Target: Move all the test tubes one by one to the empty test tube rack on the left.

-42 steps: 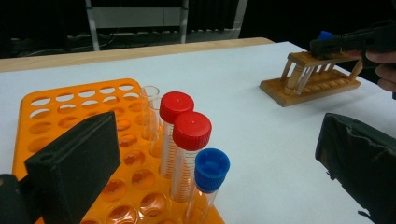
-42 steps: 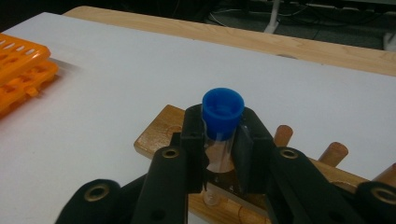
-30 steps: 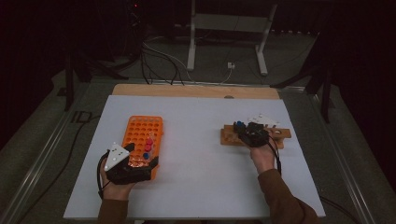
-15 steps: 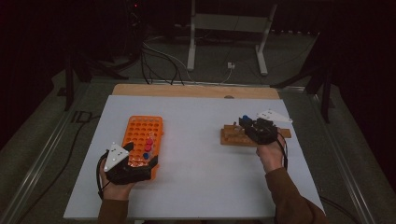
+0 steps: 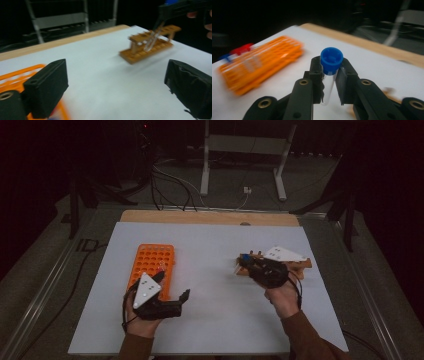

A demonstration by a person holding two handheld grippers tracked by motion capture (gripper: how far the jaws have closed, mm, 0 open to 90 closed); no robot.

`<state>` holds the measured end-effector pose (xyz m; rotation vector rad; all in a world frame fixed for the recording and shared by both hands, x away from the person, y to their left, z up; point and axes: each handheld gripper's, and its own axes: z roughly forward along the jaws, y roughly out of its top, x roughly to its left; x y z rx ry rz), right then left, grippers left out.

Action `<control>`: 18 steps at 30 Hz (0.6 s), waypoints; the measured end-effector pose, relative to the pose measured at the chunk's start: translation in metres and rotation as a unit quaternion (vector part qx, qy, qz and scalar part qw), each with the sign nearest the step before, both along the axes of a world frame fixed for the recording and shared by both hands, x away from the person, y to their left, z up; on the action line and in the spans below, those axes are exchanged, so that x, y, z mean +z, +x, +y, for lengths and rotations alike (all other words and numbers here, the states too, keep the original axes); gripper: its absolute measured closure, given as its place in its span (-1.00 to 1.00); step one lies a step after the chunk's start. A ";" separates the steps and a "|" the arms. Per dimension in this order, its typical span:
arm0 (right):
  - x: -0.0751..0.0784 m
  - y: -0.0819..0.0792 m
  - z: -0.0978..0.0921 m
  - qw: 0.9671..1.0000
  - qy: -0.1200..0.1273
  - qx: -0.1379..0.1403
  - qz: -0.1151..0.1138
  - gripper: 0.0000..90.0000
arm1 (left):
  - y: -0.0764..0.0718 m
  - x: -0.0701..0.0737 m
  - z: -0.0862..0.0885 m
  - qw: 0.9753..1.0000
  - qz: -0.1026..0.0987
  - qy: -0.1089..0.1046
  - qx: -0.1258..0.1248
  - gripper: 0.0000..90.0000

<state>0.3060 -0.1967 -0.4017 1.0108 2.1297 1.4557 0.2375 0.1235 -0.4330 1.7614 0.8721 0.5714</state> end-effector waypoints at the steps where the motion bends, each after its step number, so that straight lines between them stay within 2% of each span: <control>1: -0.001 -0.003 0.005 1.000 0.001 0.013 0.004 0.71 | 0.002 0.000 -0.008 1.000 0.005 0.004 -0.013 -0.84; 3: -0.003 -0.012 0.022 0.999 0.001 0.052 0.014 0.71 | 0.006 0.000 -0.019 1.000 0.011 0.005 -0.027 -0.78; 6: -0.003 -0.023 0.041 0.995 -0.003 0.098 0.019 0.71 | 0.011 -0.001 -0.035 0.998 0.019 0.016 -0.053 -0.51; 9: 0.000 -0.033 0.053 0.992 -0.006 0.128 0.018 0.71 | 0.011 -0.003 -0.043 0.996 0.022 0.022 -0.089 -0.01; 11: 0.000 -0.036 0.059 0.989 -0.006 0.145 0.022 0.71 | 0.009 -0.005 -0.047 0.993 0.027 0.026 -0.112 0.25; 13: -0.001 -0.038 0.064 0.988 -0.012 0.153 0.023 0.71 | 0.007 -0.007 -0.048 0.991 0.029 0.027 -0.127 0.42; 15: -0.003 -0.040 0.068 0.986 -0.017 0.164 0.025 0.70 | 0.003 -0.008 -0.047 0.990 0.025 0.036 -0.134 0.70; 16: -0.003 -0.041 0.069 0.986 -0.017 0.166 0.027 0.69 | 0.001 -0.008 -0.045 0.990 0.023 0.035 -0.133 0.72; 17: -0.003 -0.041 0.069 0.985 -0.014 0.169 0.026 0.57 | -0.002 -0.008 -0.040 0.991 0.017 0.036 -0.126 0.72; 18: -0.002 -0.042 0.066 0.986 -0.005 0.167 0.023 0.37 | -0.005 -0.009 -0.035 0.992 0.011 0.037 -0.117 0.72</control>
